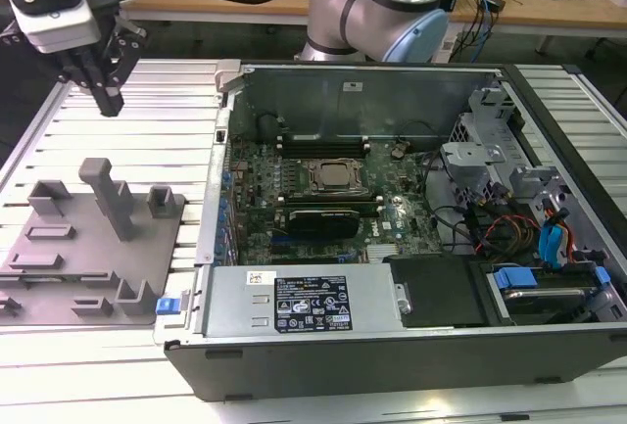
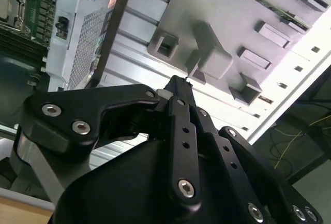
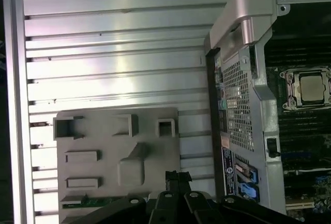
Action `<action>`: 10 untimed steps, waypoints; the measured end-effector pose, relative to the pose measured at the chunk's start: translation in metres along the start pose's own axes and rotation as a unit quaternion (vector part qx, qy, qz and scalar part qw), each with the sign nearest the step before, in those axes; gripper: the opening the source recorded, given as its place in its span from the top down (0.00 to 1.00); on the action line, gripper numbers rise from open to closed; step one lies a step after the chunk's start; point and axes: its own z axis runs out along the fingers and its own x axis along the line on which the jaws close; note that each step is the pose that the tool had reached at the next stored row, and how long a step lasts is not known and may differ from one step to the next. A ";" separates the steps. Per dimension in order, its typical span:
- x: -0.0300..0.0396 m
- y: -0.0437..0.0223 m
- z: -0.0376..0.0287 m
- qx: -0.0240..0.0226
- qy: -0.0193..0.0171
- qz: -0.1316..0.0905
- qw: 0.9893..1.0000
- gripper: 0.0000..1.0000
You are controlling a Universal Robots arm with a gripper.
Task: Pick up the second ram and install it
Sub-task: 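Reach for the second ram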
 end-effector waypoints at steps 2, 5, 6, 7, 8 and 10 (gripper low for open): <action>0.0075 -0.0005 -0.0002 0.000 0.000 0.000 1.000 0.89; 0.0223 -0.0017 -0.0006 0.000 0.000 0.000 1.000 0.89; 0.0245 -0.0018 -0.0006 0.000 0.000 0.000 1.000 0.89; 0.0265 -0.0020 -0.0007 0.000 0.000 0.000 1.000 0.89; 0.0314 -0.0023 -0.0008 0.000 0.000 0.000 1.000 0.89; 0.0368 -0.0027 -0.0009 0.000 0.000 0.000 1.000 0.89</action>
